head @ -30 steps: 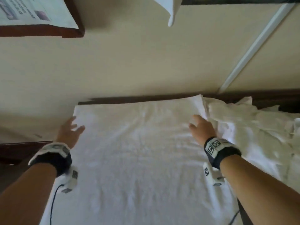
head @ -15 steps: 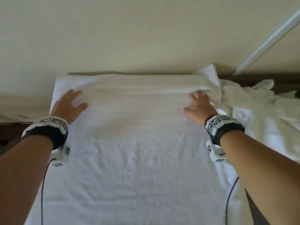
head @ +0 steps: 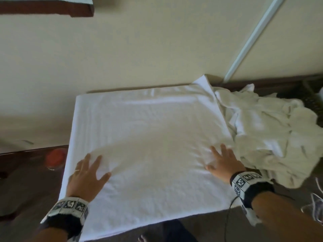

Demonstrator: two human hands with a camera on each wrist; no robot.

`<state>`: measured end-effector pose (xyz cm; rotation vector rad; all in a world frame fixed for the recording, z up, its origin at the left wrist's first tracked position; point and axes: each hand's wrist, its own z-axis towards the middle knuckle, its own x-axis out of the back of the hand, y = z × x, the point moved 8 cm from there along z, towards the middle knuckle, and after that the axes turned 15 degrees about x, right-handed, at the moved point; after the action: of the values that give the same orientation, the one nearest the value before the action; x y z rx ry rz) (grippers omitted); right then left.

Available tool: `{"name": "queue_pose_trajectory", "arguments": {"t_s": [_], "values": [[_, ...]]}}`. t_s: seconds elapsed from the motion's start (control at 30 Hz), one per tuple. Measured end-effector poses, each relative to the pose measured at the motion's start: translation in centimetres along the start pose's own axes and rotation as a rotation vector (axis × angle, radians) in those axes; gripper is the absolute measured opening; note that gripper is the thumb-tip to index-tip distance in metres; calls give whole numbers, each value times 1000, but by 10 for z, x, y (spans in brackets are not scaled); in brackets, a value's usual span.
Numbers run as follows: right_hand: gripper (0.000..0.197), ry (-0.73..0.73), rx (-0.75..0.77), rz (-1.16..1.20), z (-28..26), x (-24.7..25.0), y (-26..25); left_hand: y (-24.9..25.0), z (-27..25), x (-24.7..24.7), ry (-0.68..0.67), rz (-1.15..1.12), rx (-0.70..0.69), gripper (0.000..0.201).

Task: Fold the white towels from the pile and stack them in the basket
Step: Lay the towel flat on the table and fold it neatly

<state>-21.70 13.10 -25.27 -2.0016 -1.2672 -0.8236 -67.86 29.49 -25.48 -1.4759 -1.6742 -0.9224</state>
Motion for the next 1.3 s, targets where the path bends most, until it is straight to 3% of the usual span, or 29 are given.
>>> {"name": "queue_pose_trajectory", "arguments": {"t_s": [0.2, 0.7, 0.83, 1.0, 1.1, 1.23, 1.3], "values": [[99, -47, 35, 54, -28, -27, 0, -2, -15, -11, -35, 70, -3, 89], [103, 25, -4, 24, 99, 66, -7, 48, 110, 47, -13, -40, 36, 88], [94, 42, 24, 34, 83, 62, -3, 37, 80, 42, 24, -145, 28, 86], [74, 218, 80, -68, 20, 28, 9, -8, -17, -18, 23, -3, -67, 89], [65, 272, 12, 128, -26, -16, 32, -41, -60, -55, 33, 16, -30, 87], [62, 402, -62, 343, -67, -50, 57, -50, -76, -70, 85, -17, -1, 83], [55, 471, -197, 464, -81, -53, 74, -50, -75, -72, 105, -24, -2, 86]]}}
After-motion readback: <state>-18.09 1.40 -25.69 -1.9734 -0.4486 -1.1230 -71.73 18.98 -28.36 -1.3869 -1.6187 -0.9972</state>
